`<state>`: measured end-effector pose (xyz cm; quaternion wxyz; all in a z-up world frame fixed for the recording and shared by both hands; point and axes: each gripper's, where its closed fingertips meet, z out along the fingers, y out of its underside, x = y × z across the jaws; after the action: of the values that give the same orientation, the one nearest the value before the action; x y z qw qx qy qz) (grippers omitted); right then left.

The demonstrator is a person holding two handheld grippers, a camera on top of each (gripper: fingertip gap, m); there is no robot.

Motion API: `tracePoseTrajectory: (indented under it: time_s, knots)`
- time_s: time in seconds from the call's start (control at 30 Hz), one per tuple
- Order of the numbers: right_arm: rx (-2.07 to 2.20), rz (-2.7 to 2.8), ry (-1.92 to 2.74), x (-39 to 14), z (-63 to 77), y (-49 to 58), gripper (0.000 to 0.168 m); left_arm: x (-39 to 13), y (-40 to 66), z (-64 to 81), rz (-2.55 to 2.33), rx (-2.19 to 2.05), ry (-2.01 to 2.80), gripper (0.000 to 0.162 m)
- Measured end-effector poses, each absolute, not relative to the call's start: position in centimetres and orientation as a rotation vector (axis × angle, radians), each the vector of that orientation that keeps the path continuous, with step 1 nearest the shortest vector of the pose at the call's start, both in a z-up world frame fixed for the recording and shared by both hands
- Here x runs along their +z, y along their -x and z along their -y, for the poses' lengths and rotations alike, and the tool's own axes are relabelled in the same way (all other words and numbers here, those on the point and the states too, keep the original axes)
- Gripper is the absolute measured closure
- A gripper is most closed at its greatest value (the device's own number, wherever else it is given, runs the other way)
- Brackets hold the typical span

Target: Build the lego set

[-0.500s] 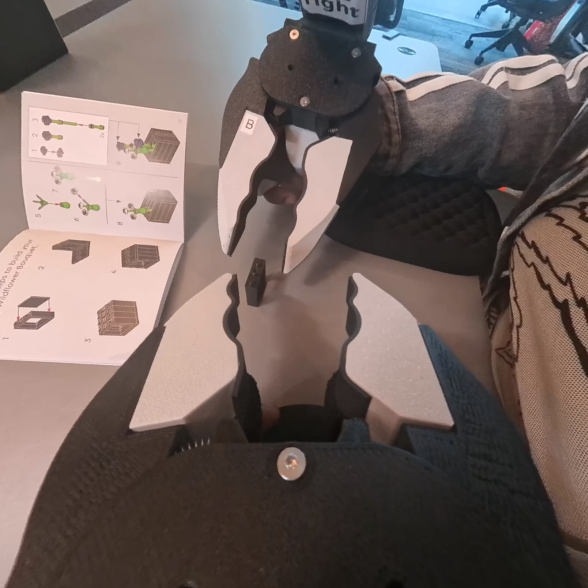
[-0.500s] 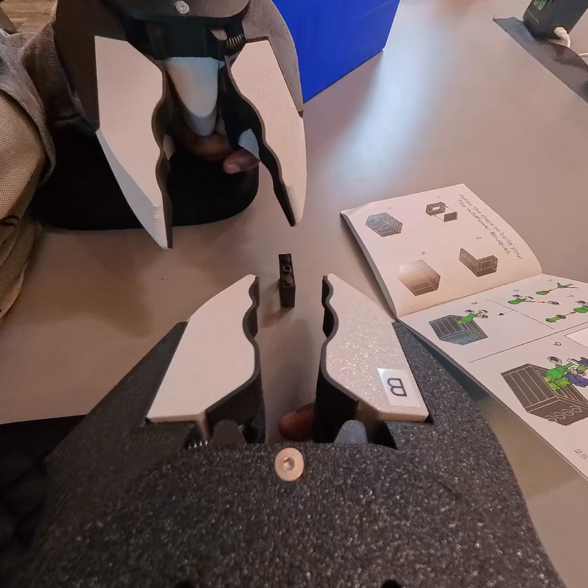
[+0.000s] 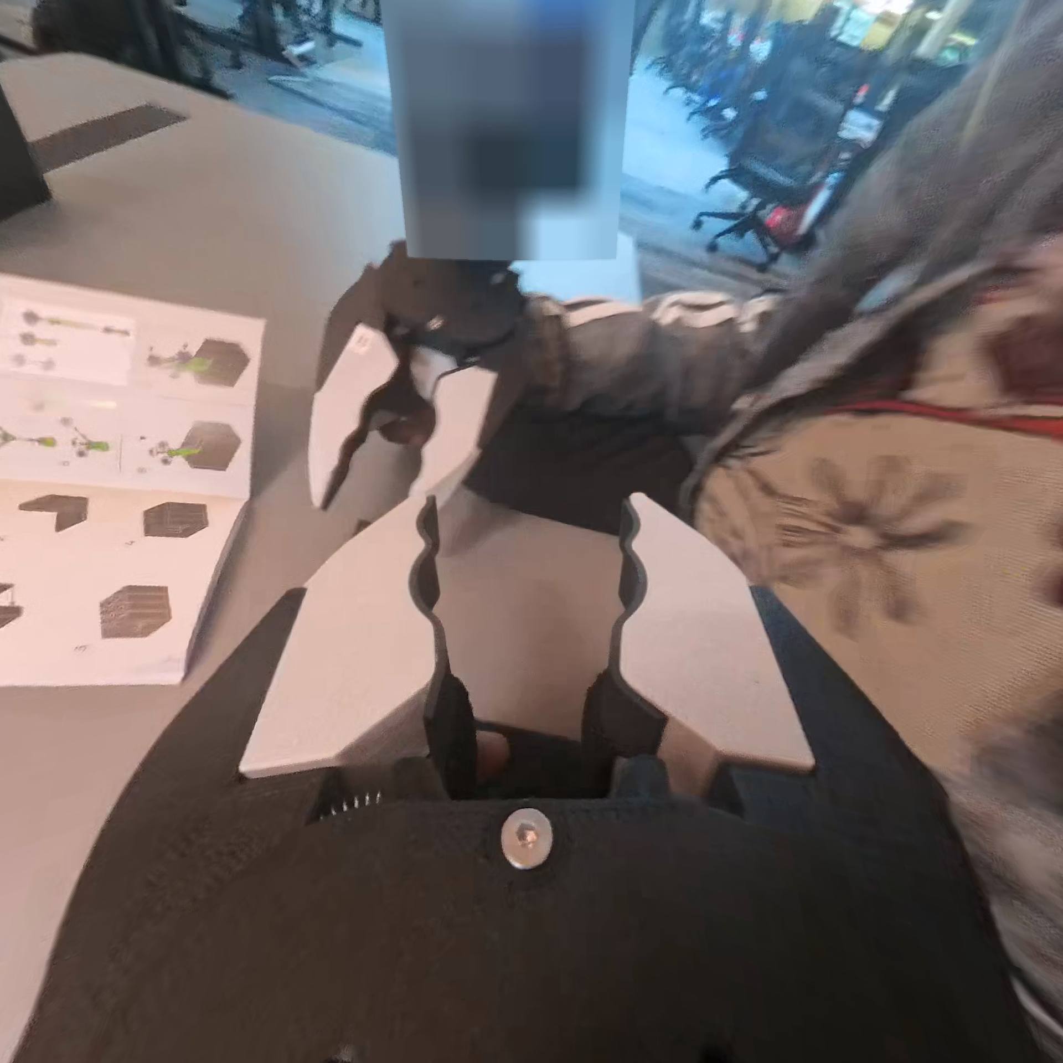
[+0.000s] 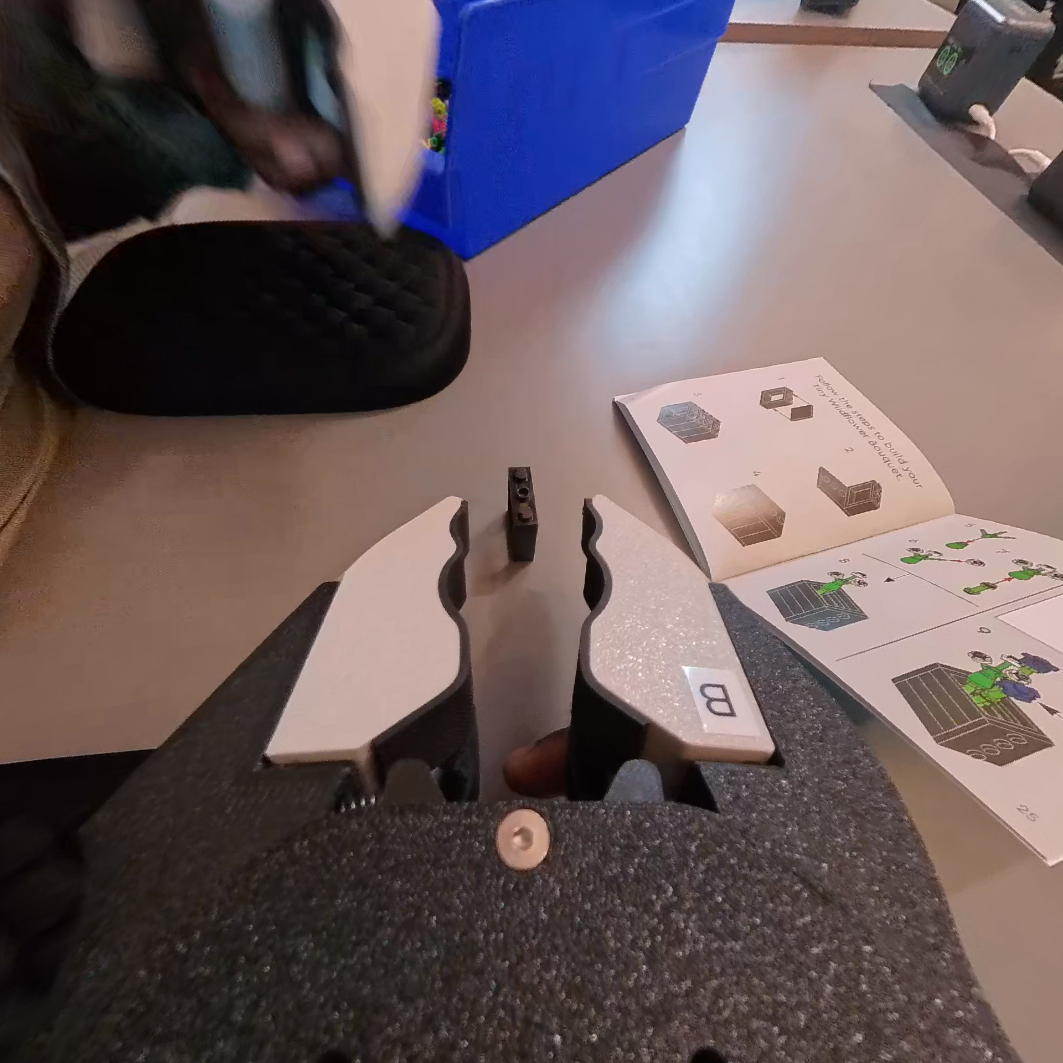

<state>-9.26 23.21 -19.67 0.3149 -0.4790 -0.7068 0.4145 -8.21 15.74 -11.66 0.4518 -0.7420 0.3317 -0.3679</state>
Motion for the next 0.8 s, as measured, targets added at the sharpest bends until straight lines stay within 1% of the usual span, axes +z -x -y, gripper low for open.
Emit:
tracePoseTrajectory:
  time_s: [0.07,0.13,0.17,0.23,0.3,0.4,0.47,0.57,0.73,0.77,0.8]
  knots:
    - [1.093,1.856,1.241,-19.5,-23.1,9.2,0.131,-9.8,11.6,-13.6,-0.839,-0.773,1.882,0.103]
    - [1.106,1.854,1.222,-19.2,-23.0,9.1,0.131,-9.0,19.0,-13.0,-0.742,-0.423,2.041,0.107]
    - [1.115,1.853,1.215,-19.1,-22.9,9.1,0.131,-8.9,23.7,-12.6,-0.662,-0.222,2.147,0.112]
    - [1.13,1.85,1.204,-19.0,-22.8,9.0,0.131,-9.4,32.8,-10.7,-0.489,0.13,2.391,0.116]
    - [1.136,1.845,1.195,-18.8,-22.8,9.0,0.131,-9.9,38.4,-8.6,-0.432,0.356,2.547,0.121]
    - [1.136,1.836,1.192,-18.7,-22.8,9.0,0.131,-11.1,39.7,-7.9,-0.585,0.322,2.582,0.116]
    - [1.137,1.832,1.196,-18.7,-22.9,9.0,0.131,-12.3,39.5,-8.1,-0.741,0.235,2.571,0.113]
    - [1.133,1.832,1.201,-18.7,-22.9,9.0,0.131,-14.1,38.5,-8.0,-0.998,0.009,2.523,0.113]
    - [1.121,1.849,1.235,-19.3,-23.1,9.1,0.131,-18.9,39.1,-7.8,-1.375,-0.067,2.63,0.113]
    - [1.12,1.849,1.241,-19.3,-23.1,9.1,0.131,-19.6,38.7,-8.1,-1.443,-0.09,2.595,0.114]
    - [1.119,1.846,1.248,-19.3,-23.2,9.2,0.131,-20.1,38.0,-8.2,-1.492,-0.157,2.555,0.12]
